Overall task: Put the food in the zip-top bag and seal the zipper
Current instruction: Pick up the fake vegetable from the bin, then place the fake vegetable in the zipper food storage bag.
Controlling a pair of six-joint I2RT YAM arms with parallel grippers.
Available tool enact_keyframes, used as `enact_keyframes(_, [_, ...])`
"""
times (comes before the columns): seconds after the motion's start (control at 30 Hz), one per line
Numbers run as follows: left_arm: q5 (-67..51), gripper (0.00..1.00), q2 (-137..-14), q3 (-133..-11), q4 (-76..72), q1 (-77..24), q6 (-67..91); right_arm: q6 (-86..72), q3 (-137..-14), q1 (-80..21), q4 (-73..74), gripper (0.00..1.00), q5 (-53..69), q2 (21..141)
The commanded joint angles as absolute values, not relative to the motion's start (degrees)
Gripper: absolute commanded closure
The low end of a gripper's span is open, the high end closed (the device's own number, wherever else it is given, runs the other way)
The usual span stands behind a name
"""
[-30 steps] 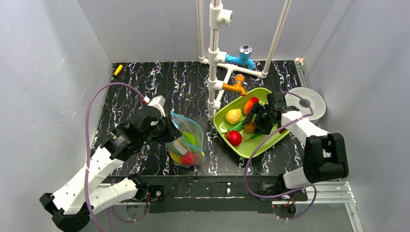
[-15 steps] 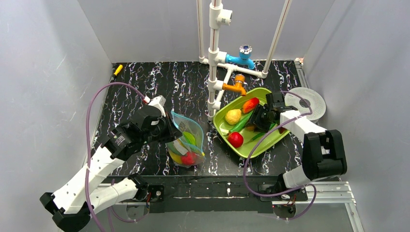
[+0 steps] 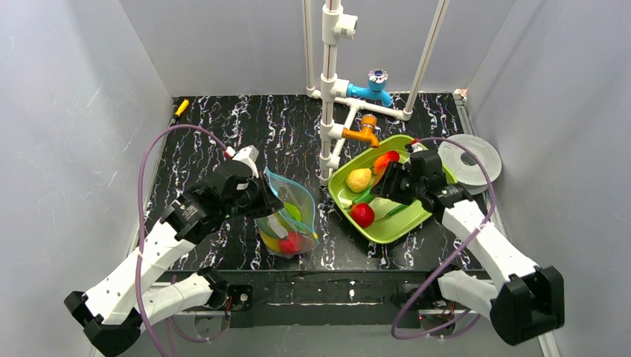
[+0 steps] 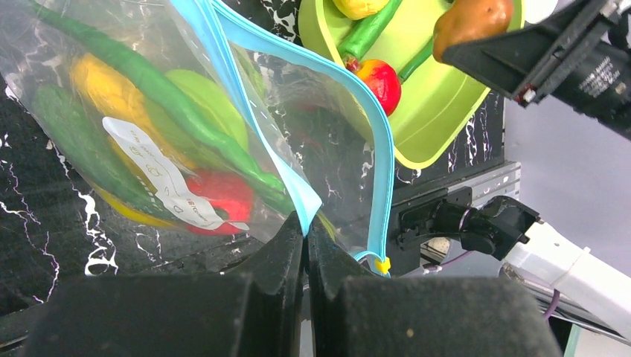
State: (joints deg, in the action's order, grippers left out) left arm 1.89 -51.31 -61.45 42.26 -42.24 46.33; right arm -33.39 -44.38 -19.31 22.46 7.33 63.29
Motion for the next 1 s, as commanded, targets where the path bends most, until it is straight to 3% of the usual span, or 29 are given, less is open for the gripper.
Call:
enact_keyframes(0.0, [1.5,1.0,-50.9,-60.5,42.2,-42.3,46.6,-33.0,-41.5,-24.0,21.6,0.99,7.7,55.8])
enact_keyframes(0.37, [1.6,1.0,-51.2,-61.3,42.1,-42.3,46.1,-32.5,-49.9,-40.1,18.6,0.99,10.5,49.7])
enact_keyframes(0.7, [2.0,1.0,-49.0,-60.2,42.9,-42.3,46.9,-30.4,-64.8,-56.3,17.4,0.98,7.3,61.9])
enact_keyframes(0.97, [2.7,1.0,-47.6,-60.1,43.9,-42.3,47.4,-27.3,-75.7,-62.6,22.6,0.85,2.1,73.0])
